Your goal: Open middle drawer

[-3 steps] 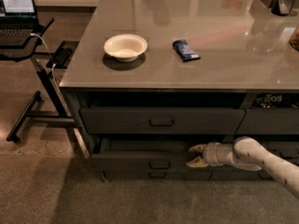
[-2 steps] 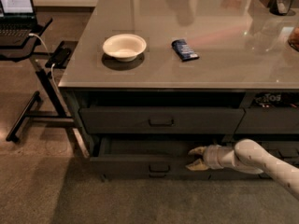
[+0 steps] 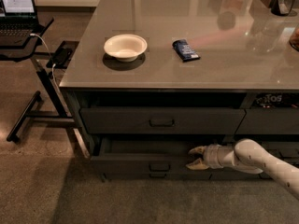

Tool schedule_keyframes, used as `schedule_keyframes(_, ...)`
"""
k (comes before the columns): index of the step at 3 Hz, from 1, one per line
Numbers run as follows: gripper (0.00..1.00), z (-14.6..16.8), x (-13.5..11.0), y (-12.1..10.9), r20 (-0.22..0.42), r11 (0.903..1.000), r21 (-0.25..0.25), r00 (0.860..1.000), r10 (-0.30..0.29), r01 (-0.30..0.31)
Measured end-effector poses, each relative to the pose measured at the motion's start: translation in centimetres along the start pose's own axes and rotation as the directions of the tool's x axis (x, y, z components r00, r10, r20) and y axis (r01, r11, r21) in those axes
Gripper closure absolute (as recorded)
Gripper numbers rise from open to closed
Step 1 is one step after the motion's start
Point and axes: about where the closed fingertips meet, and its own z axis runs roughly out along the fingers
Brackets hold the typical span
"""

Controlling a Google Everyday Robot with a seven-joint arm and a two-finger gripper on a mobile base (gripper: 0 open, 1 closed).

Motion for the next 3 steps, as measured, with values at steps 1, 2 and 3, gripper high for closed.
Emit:
schedule_keyframes(1,0.36,0.0,0.0,0.0,0.0,1.0,0.0,1.0,0.0,0.0)
schedule_keyframes(2,0.13,0.0,0.3,0.6,0.013,0.9998,-0.015,1.0,0.011,-0.011)
schedule_keyframes(3,0.11,-0.7,1.3,2.0,0.029,0.9994,-0.032,0.999,0.016,-0.015)
